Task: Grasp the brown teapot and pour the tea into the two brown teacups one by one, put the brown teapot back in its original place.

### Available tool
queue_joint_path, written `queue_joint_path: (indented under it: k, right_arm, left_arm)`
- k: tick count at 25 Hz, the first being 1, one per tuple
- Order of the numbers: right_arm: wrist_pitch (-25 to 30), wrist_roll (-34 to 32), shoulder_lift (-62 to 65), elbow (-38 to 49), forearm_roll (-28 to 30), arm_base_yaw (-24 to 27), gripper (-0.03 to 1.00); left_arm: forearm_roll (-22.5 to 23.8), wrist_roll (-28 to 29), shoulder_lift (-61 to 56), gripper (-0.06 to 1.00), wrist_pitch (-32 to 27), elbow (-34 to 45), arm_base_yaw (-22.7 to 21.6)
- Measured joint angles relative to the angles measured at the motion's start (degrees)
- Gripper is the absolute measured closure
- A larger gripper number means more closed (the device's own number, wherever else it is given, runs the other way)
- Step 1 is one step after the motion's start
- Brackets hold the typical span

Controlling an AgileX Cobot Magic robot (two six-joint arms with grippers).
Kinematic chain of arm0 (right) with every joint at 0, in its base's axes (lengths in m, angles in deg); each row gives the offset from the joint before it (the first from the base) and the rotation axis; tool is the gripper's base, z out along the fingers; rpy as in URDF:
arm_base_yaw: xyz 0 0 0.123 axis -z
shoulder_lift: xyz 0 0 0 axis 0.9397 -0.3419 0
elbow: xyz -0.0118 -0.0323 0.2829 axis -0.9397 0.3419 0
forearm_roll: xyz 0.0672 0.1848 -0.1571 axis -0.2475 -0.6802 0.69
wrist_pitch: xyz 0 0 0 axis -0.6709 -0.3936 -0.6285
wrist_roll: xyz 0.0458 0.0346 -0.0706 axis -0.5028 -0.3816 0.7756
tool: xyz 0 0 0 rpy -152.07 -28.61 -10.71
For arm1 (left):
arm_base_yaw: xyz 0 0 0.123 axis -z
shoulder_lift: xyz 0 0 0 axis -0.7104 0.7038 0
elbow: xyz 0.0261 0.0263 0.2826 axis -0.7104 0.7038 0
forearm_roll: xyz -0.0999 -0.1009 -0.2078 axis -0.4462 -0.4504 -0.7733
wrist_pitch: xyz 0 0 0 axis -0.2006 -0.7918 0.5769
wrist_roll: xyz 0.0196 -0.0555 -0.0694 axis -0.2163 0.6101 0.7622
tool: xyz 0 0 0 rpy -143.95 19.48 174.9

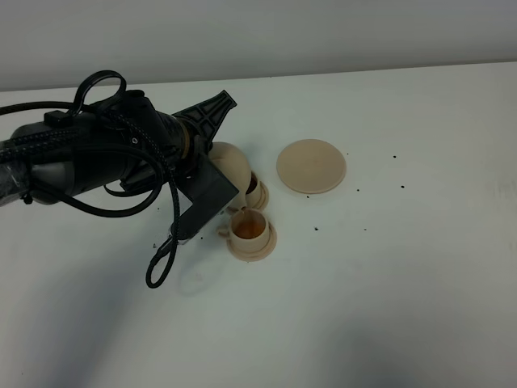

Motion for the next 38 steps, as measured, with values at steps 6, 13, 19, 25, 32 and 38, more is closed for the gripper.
queue_joint_path:
  k: [6, 13, 19, 25, 32, 38]
  right_arm:
    - [0.0, 0.0, 0.0, 0.0, 0.0, 0.0, 0.48]
    - [0.0, 0.0, 0.0, 0.0, 0.0, 0.0, 0.48]
    - [0.0, 0.0, 0.0, 0.0, 0.0, 0.0, 0.48]
    - [0.0, 0.0, 0.0, 0.0, 0.0, 0.0, 0.48]
    - [0.0, 0.0, 0.0, 0.0, 0.0, 0.0, 0.48]
    - [0.0, 0.0, 0.0, 0.0, 0.0, 0.0, 0.48]
  left_arm:
    - [0.5, -1.1, 1.0, 0.80, 0.4, 0.0, 0.0]
    - [1.1, -1.3, 1.3, 0.80, 1.9, 0.0, 0.0]
    - [1.3, -1.3, 1.3, 0.80, 2.1, 0.0, 0.0]
    - [1.8, -1.3, 1.3, 0.80, 2.1, 0.0, 0.0]
    - [2.0, -1.4, 1.3, 0.80, 2.3, 0.0, 0.0]
    - [2.1, -1.4, 1.3, 0.80, 2.8, 0.0, 0.0]
